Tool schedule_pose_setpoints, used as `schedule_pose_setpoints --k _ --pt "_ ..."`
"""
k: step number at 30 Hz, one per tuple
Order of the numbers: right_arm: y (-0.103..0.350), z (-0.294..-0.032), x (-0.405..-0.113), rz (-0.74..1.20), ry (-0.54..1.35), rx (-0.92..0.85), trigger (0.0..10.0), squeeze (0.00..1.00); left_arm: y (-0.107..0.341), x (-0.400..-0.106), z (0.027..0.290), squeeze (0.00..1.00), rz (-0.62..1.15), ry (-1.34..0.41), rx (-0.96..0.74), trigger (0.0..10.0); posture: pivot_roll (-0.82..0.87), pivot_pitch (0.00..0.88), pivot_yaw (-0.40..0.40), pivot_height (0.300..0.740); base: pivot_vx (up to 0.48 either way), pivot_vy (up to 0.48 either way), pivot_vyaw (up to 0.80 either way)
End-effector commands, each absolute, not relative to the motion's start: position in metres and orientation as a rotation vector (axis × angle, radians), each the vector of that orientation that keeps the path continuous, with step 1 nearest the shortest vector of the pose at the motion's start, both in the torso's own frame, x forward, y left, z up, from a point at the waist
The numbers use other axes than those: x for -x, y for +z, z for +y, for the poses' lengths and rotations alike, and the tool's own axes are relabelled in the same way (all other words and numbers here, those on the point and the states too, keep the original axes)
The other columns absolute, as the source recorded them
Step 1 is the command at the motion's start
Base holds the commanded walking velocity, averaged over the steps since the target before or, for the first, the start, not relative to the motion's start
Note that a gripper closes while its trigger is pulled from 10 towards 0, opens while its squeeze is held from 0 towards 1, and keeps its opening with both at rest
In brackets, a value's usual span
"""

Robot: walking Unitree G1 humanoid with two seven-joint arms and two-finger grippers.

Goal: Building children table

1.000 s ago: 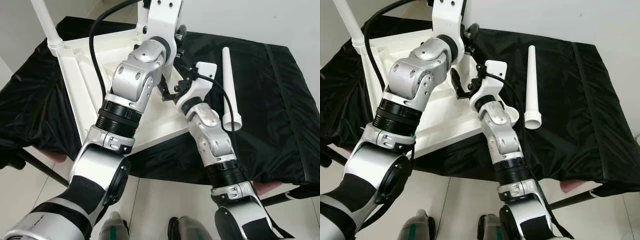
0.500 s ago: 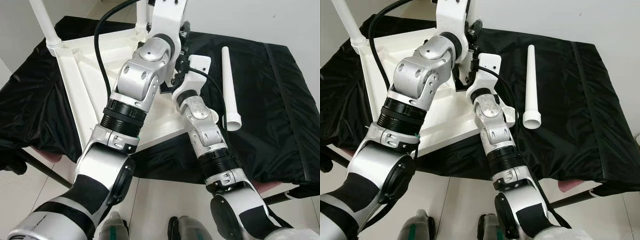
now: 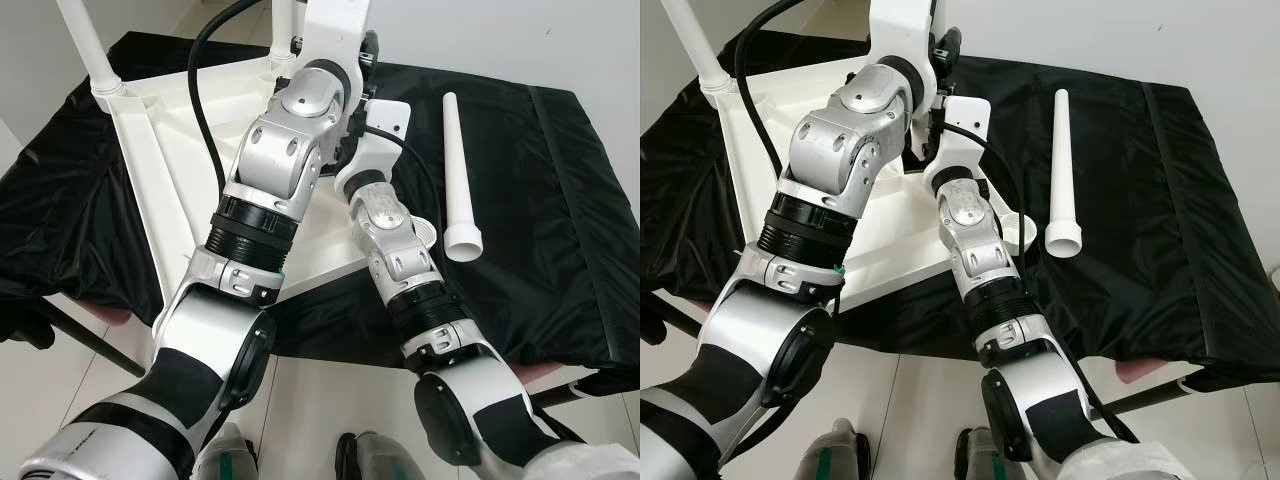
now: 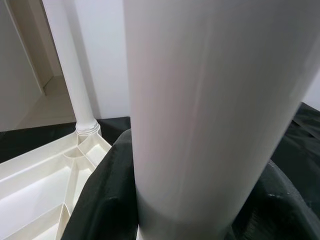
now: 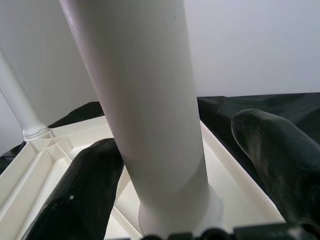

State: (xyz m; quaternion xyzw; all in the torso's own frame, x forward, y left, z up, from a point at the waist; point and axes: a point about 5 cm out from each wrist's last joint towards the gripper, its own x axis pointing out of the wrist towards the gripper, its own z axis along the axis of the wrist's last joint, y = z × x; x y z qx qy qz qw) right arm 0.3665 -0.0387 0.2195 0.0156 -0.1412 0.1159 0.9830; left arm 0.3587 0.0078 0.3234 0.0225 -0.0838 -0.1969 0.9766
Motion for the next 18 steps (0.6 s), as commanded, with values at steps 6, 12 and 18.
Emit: schedule_pose_setpoints --k 6,12,18 --pt "0.2257 -0.0308 -0.3694 -0.32 0.262 -0.068 5.3 0.0 0.3313 -0.3562 0.0042 0.0 -0.203 -0.325 -0.047 10.0 -0.02 0.042 -0.009 0.74 0.0 0.0 0.0" --pt "0.225 -0.0289 -0.3686 -0.338 0.279 -0.08 8.1 0.0 0.332 -0.3559 0.0036 0.0 -0.201 -0.33 -0.035 10.0 -0.02 0.042 -0.013 0.74 0.0 0.0 0.0" --pt "0.225 -0.0311 -0.3686 -0.354 0.298 -0.137 8.6 0.0 0.3327 -0.3555 0.0036 0.0 -0.198 -0.332 -0.016 10.0 -0.02 0.041 -0.013 0.74 0.0 0.0 0.0"
